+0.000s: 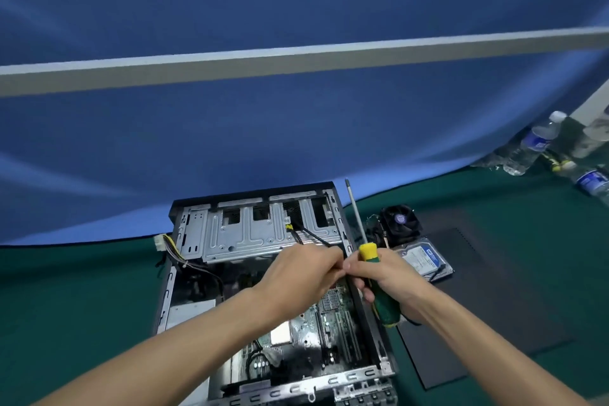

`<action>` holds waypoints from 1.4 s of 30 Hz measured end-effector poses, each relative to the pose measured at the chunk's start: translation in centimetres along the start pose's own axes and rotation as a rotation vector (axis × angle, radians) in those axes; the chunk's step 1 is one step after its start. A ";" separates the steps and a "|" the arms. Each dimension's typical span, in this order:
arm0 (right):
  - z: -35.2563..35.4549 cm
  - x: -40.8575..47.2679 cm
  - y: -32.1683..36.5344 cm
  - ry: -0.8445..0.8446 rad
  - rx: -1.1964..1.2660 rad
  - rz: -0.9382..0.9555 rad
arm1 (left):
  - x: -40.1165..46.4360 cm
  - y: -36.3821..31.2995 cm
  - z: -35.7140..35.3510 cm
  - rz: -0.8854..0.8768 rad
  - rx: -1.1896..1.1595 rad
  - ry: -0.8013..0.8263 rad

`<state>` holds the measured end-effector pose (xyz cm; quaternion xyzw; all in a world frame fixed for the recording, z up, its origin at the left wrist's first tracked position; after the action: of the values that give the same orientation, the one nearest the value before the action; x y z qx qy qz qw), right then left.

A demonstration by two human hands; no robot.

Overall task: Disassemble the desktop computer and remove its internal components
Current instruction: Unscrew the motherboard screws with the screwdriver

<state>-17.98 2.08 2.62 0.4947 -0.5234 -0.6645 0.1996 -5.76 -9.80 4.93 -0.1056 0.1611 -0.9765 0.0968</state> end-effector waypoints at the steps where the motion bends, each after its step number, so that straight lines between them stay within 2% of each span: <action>1: 1.0 0.0 -0.6 0.032 0.021 -0.013 | 0.4 -0.7 -0.4 -0.027 0.026 0.019; 4: 3.8 0.0 -2.3 0.125 0.076 -0.061 | 1.8 -2.6 -1.7 -0.139 0.134 0.117; 7: 6.0 0.3 -4.1 0.140 0.136 -0.089 | 3.6 -3.9 -3.4 -0.153 0.212 0.224; 10: 7.6 0.9 -5.8 0.042 0.174 -0.119 | 4.8 -4.5 -5.4 -0.006 0.199 0.269; 14: 9.6 2.4 -8.8 -0.190 0.155 -0.151 | 5.8 -3.8 -8.3 0.245 0.187 0.315; 16: 10.2 3.3 -10.5 -0.246 0.052 -0.174 | 5.9 -3.2 -9.4 0.291 0.193 0.367; 20: 10.0 6.4 -14.2 -0.325 -0.188 -0.217 | 5.7 -2.4 -10.8 0.214 0.236 0.442; 25: 7.2 8.7 -15.8 -0.410 -0.553 -0.142 | 5.8 -2.0 -10.2 0.153 0.180 0.518; 29: 5.8 9.3 -16.4 -0.451 -0.700 -0.079 | 5.5 -2.0 -10.3 0.144 0.151 0.514; 33: 5.7 9.7 -16.2 -0.450 -0.757 -0.082 | 5.5 -1.9 -10.5 0.149 0.144 0.490; 37: 6.3 8.5 -16.1 -0.396 -0.634 -0.054 | 5.1 -1.8 -10.7 0.153 0.143 0.474; 39: 6.8 7.6 -16.4 -0.296 -0.728 -0.087 | 5.0 -1.8 -10.8 0.154 0.127 0.466; 42: 7.4 6.8 -16.7 -0.149 -0.994 -0.152 | 5.0 -1.8 -10.8 0.149 0.128 0.461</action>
<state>-23.08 6.62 -15.63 0.3279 -0.1193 -0.8793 0.3242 -13.35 -6.10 -3.58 0.1385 0.1240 -0.9731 0.1360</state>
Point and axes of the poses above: each hand's wrist, its own x-axis towards the middle knuckle, its own z-axis out of the back of the hand, y = z × x, the point moved 1 cm from there along x, towards the middle knuckle, and after that the axes turned 4 degrees about -y, right-handed, at the moved point
